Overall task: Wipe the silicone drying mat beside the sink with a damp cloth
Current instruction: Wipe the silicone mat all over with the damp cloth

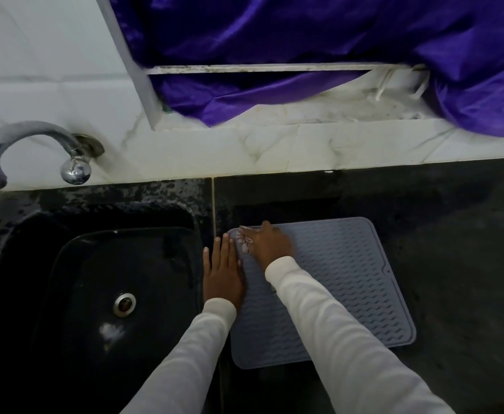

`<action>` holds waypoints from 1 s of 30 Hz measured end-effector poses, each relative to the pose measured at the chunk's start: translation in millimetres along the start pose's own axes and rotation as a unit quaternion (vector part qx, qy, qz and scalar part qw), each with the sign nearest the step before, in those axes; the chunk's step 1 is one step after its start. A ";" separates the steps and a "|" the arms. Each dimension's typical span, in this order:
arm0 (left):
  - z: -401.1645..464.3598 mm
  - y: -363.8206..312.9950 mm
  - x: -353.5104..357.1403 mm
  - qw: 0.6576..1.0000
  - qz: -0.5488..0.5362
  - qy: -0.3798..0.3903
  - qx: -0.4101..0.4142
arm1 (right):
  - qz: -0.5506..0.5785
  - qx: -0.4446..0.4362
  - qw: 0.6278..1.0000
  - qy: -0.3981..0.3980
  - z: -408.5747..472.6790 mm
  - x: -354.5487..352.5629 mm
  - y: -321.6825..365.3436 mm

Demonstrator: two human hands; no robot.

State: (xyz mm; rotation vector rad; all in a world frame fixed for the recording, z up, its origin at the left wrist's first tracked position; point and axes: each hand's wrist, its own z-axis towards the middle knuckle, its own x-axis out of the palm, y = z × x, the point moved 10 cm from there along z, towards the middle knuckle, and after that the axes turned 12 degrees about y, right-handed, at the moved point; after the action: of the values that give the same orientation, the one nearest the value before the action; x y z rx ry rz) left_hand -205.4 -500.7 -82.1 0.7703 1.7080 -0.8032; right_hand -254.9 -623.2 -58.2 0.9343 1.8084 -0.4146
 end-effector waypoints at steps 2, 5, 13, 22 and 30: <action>-0.5 0.6 1.7 1.000 -0.009 0.000 -0.002 | 0.031 0.031 0.999 0.007 1.4 -6.7 -28.2; -0.3 2.5 1.8 1.000 -0.027 -0.007 -0.005 | -0.007 0.041 0.999 0.018 -3.0 -25.3 -84.5; -1.6 1.3 -0.3 0.999 -0.039 -0.018 -0.007 | -0.044 0.168 0.985 0.004 -54.0 -47.0 -276.7; -1.7 1.1 -4.8 0.999 -0.025 -0.019 -0.017 | 0.199 0.151 0.964 -0.087 -67.2 -56.7 -223.2; -3.3 3.4 -4.0 1.000 0.013 0.008 -0.023 | 0.053 -0.047 0.997 -0.024 -92.1 35.4 14.4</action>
State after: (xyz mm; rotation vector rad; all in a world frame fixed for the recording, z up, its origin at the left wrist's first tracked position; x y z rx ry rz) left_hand -203.4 -496.5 -78.0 0.7680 1.7206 -0.7389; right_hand -308.4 -539.6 -48.7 0.9417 1.7105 -0.2799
